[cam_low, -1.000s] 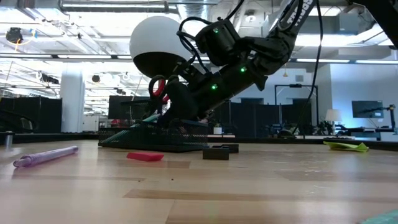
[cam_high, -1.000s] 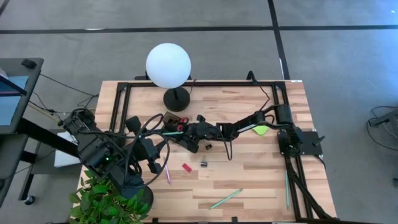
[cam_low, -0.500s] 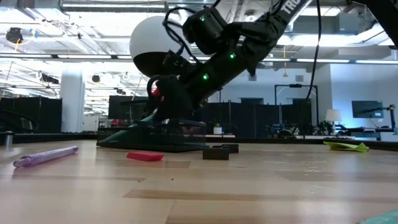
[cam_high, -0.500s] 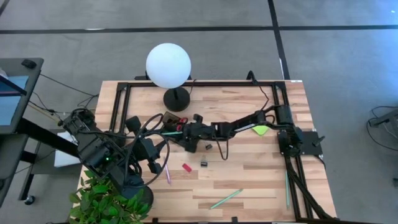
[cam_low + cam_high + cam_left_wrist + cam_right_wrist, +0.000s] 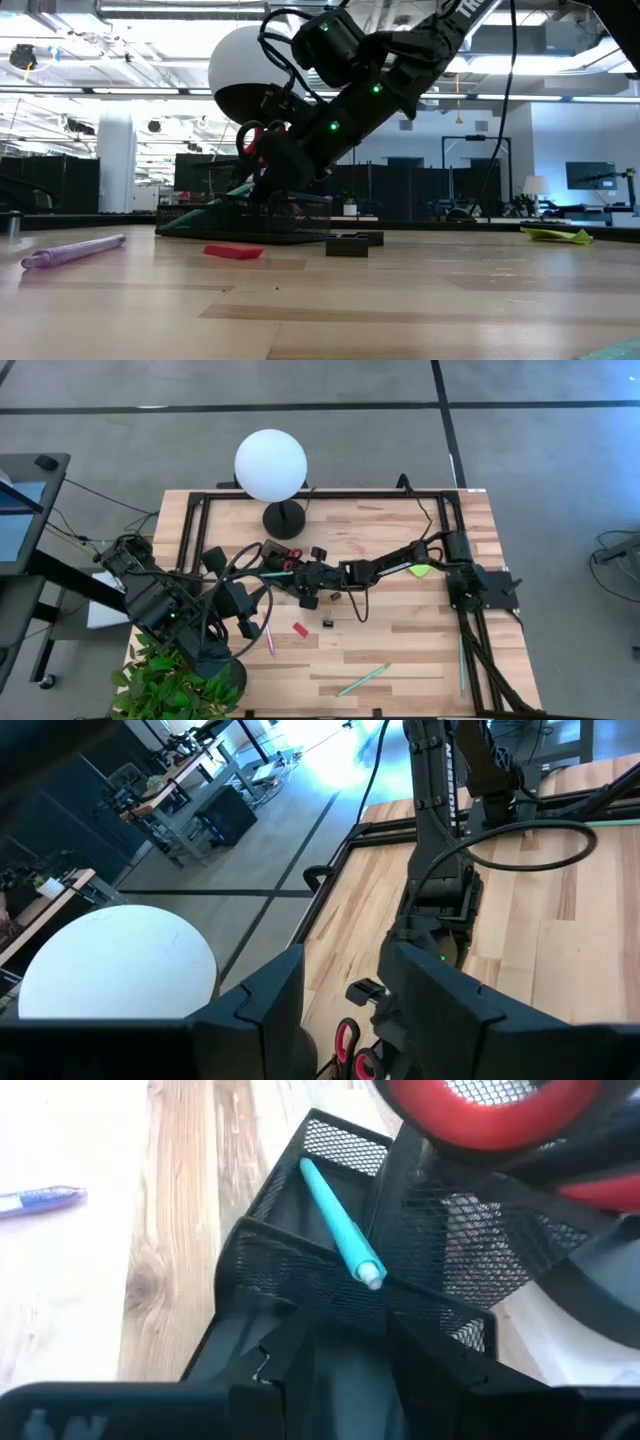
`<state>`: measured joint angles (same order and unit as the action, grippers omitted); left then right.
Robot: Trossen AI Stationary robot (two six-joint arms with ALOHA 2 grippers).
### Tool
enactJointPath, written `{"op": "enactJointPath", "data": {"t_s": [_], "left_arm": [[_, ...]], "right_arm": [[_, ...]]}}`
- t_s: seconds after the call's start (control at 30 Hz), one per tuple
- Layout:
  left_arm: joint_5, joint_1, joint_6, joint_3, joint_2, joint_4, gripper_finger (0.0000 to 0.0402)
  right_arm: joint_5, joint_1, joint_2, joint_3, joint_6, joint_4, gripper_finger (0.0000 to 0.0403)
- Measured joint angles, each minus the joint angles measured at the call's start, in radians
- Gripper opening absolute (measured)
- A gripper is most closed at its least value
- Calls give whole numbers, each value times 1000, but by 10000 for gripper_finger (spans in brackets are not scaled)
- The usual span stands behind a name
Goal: Pick and place office supplies into organizer
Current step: Put the blue pen into the black desk organizer
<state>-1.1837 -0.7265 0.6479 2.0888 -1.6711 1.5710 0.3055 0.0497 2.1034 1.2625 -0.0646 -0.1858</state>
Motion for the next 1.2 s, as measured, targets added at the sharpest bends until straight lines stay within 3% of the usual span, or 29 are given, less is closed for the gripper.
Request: {"op": "enactJointPath", "data": {"t_s": [0.17,0.33,1.2], "left_arm": [[0,0,0,0,0,0,153],[0,0,0,0,0,0,153],[0,0,0,0,0,0,153]], "right_arm": [[109,23,-17,0,-50,9,118],[122,29,-35,1,-67,7,118],[-39,-11,-37,1,-50,-27,118]]}}
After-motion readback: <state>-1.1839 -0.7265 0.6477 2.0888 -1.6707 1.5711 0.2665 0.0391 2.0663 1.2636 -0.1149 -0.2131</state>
